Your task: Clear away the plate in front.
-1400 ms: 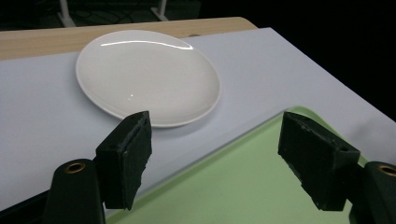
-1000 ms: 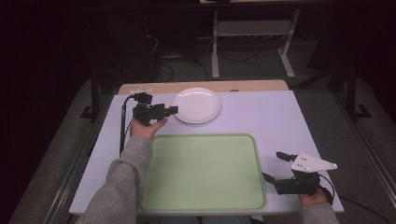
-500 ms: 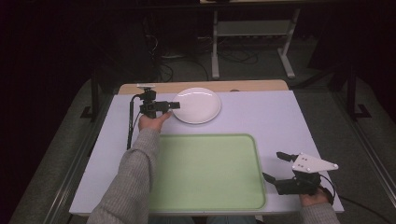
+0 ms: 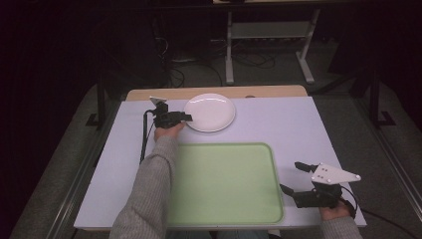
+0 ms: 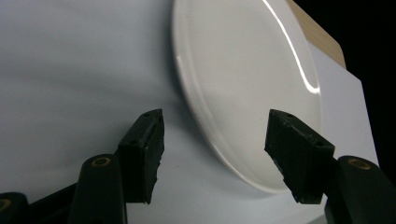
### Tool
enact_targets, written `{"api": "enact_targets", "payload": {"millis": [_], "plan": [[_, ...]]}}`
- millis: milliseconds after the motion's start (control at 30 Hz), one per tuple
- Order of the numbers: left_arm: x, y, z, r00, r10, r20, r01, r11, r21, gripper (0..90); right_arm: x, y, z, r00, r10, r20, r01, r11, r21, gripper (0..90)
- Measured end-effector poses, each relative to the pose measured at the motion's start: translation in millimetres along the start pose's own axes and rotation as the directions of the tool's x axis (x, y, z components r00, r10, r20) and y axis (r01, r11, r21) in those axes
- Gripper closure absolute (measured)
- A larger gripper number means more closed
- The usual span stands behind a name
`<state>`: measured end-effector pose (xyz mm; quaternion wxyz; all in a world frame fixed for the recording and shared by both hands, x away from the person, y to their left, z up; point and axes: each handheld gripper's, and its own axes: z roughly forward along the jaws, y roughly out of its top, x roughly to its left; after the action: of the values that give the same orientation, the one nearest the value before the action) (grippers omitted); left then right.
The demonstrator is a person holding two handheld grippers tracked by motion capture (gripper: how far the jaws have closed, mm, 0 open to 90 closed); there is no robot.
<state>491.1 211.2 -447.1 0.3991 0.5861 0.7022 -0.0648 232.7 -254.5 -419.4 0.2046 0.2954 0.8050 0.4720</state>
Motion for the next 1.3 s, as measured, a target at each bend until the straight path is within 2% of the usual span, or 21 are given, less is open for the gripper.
{"api": "enact_targets", "payload": {"millis": [133,233,300,467,500,533,600,633,767,833,900,933,967,1000,1033,1300], "plan": [[1.4,-0.6,3.4,0.9982,-0.058,0.015,0.058,0.9983,-0.008,39.9,-0.2,0.0,-1.5,1.0,0.001,0.003,-0.001,1.0,-0.007,13.5],[0.0,-2.4,8.0,0.9933,-0.101,0.056,0.101,0.9948,-0.006,39.3,0.0,0.9,-2.4,1.0,0.0,0.007,0.0,1.0,-0.015,13.5],[-1.5,-4.4,11.5,0.9899,-0.124,0.068,0.125,0.992,-0.018,39.1,0.8,1.5,-3.3,1.0,-0.004,0.007,0.004,1.0,-0.021,13.5],[-4.1,-7.0,18.3,0.9748,-0.193,0.111,0.198,0.9796,-0.033,38.5,3.6,3.0,-4.3,0.9998,-0.014,0.012,0.014,0.999,-0.029,13.5],[-3.8,-8.3,20.0,0.967,-0.219,0.13,0.225,0.974,-0.028,39.1,3.4,3.1,-4.1,0.9999,-0.012,0.012,0.013,0.999,-0.031,13.5],[-4.2,-9.2,20.0,0.9646,-0.23,0.129,0.237,0.9709,-0.036,38.9,3.1,3.3,-3.7,0.9999,-0.01,0.011,0.011,0.999,-0.033,13.5],[-5.5,-10.1,20.4,0.9643,-0.235,0.123,0.242,0.9692,-0.046,39.1,2.8,3.6,-2.8,0.9998,-0.016,0.011,0.016,0.999,-0.031,13.5],[-5.5,-10.4,20.4,0.9608,-0.248,0.124,0.256,0.9656,-0.049,39.1,2.9,3.6,-2.6,0.9998,-0.016,0.01,0.017,0.999,-0.029,13.5],[-7.9,-12.0,20.7,0.9634,-0.247,0.103,0.255,0.9648,-0.065,40.7,3.3,3.6,-2.2,0.9998,-0.018,0.006,0.018,0.999,-0.028,13.5],[-9.0,-13.0,20.7,0.9669,-0.239,0.089,0.246,0.9667,-0.071,43.2,3.5,3.7,-2.1,0.9999,-0.014,0.006,0.014,1.0,-0.027,13.5],[-9.9,-14.9,20.7,0.9748,-0.209,0.079,0.215,0.9733,-0.081,45.1,3.6,3.9,-2.1,0.9998,-0.017,0.003,0.018,0.999,-0.028,13.5],[-10.4,-15.9,20.5,0.9763,-0.205,0.071,0.21,0.9739,-0.086,45.9,3.8,4.0,-2.2,0.9997,-0.024,0.0,0.024,0.999,-0.032,13.5],[-10.3,-16.9,20.4,0.9782,-0.199,0.058,0.204,0.9744,-0.094,52.4,4.7,4.2,-2.9,0.9995,-0.03,-0.006,0.03,0.999,-0.035,13.5],[-9.8,-17.8,20.4,0.9774,-0.205,0.052,0.209,0.9726,-0.101,52.4,4.7,4.2,-2.9,0.9995,-0.03,-0.006,0.03,0.999,-0.035,13.5],[-8.3,-19.0,20.1,0.9758,-0.213,0.048,0.217,0.9702,-0.107,59.9,5.4,4.2,-2.9,0.9995,-0.033,-0.002,0.033,0.999,-0.033,13.5],[0.7,-23.6,20.1,0.9636,-0.253,0.086,0.263,0.9565,-0.127,68.8,6.4,4.8,-3.2,0.9994,-0.035,-0.005,0.035,0.999,-0.041,13.5]]}}
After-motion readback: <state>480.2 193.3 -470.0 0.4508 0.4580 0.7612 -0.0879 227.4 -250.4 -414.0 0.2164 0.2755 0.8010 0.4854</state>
